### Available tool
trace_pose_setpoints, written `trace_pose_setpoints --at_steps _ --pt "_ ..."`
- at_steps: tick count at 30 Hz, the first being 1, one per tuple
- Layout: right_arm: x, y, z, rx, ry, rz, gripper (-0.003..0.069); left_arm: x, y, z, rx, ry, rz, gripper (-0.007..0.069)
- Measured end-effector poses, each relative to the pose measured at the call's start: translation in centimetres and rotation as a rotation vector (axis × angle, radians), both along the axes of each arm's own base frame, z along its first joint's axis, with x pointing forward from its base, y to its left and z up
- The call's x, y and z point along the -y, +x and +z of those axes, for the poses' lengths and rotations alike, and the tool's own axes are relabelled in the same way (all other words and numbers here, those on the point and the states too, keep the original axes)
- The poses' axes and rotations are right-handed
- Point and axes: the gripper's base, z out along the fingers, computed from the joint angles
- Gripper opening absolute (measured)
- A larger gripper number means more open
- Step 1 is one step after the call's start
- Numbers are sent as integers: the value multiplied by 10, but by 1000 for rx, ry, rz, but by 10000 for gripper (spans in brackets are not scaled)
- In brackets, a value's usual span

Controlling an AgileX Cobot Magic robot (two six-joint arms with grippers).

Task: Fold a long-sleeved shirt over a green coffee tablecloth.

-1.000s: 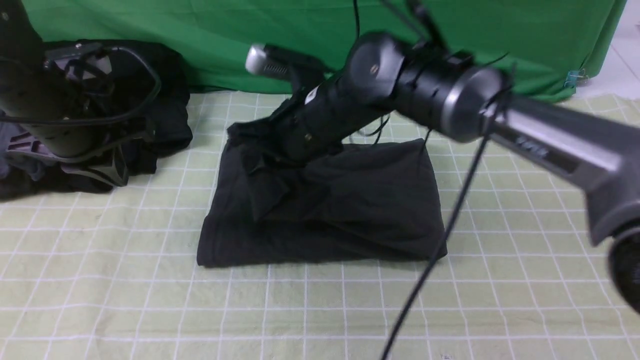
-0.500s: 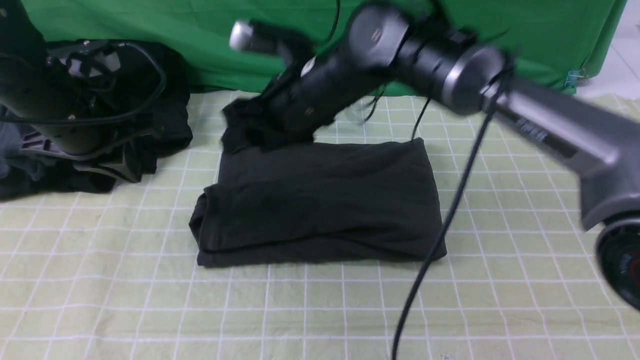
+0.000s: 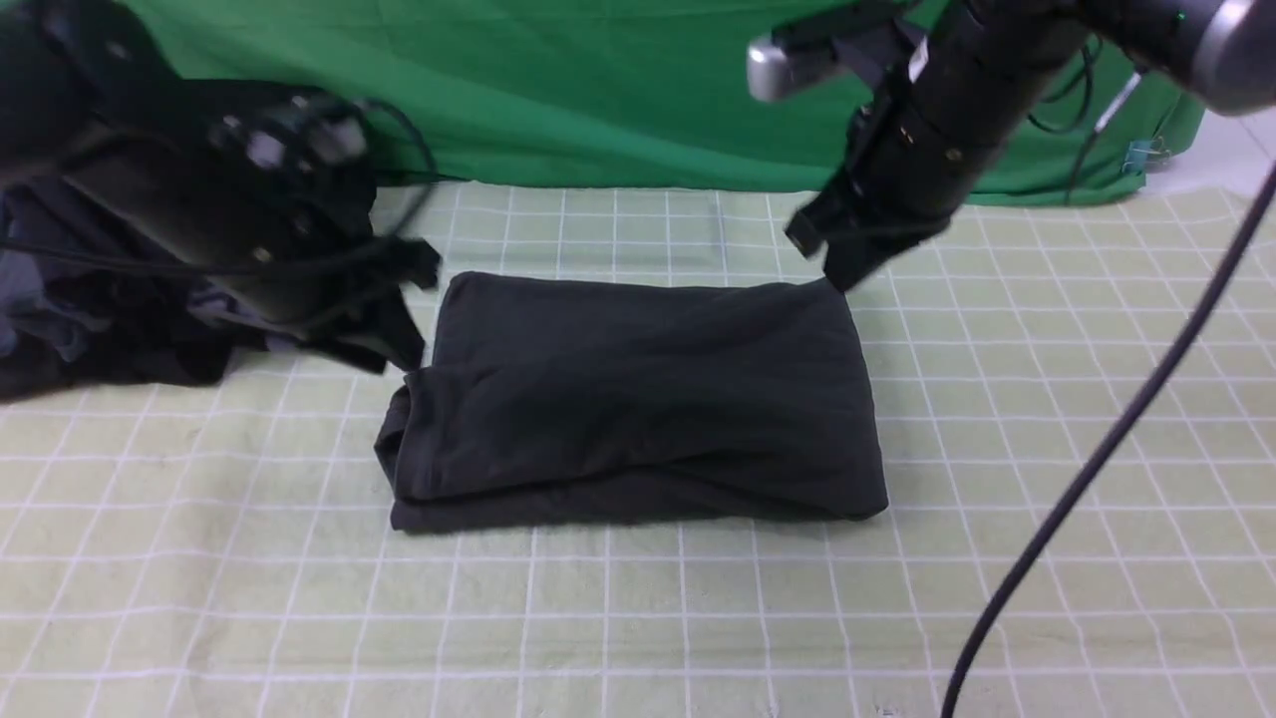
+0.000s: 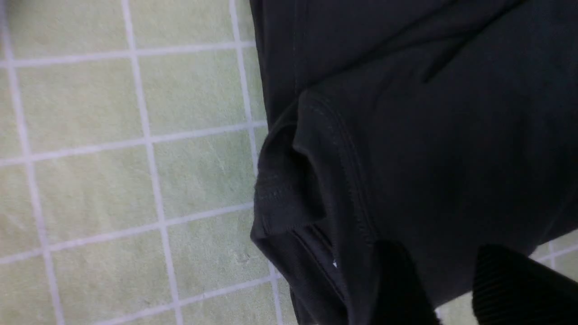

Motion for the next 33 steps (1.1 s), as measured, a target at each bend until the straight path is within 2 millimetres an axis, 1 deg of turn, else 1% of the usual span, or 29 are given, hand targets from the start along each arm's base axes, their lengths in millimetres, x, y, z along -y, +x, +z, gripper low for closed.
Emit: trace_pose_setpoints --at_steps 1,3,4,6,8,9,10,11,13,14,15,16,17,22,24,26,30,33 --pt "1 -3 -2 -11 -9 8 0 4 2 -9 -25 11 8 331" --pt "3 -6 -5 -21 -16 20 -1 6 6 -24 -66 25 22 412" --pt "3 -6 -5 -20 -17 22 -1 7 7 -26 -69 26 21 419" --pt "3 -6 -4 -16 -16 24 -2 7 11 -42 -111 37 32 475" --pt "3 -6 -3 -11 -14 23 -3 7 11 -50 -138 35 32 479" --pt "3 -6 -3 -9 -13 23 -3 8 11 -53 -153 30 30 468" --pt "3 -6 -3 -9 -13 23 -3 9 11 -55 -168 24 22 439" --pt "3 -6 -3 -8 -13 24 -3 9 10 -56 -179 24 11 391" --pt "3 -6 -3 -9 -14 28 -3 9 8 -56 -188 28 -20 262" --pt "3 -6 -3 -8 -15 29 -3 9 8 -56 -185 32 -36 158" --pt "3 -6 -3 -8 -15 29 -3 9 8 -56 -184 37 -42 143" --pt "3 -6 -3 -8 -15 31 -3 7 7 -53 -174 61 -61 61" --pt "3 -6 -3 -8 -15 31 -3 6 7 -49 -163 82 -72 40" --pt "2 -7 -3 -14 -3 33 -3 0 11 -21 -66 151 -100 28" --pt "0 -8 -2 -21 14 35 -2 0 12 -14 -45 156 -112 28" --pt "-1 -8 -2 -27 29 40 -1 1 11 -12 -46 149 -125 28" --pt "-3 -9 -2 -37 51 42 9 2 12 -16 -58 149 -150 42" --pt "-6 -11 -2 -38 54 48 55 -3 12 -18 -62 208 -142 111"
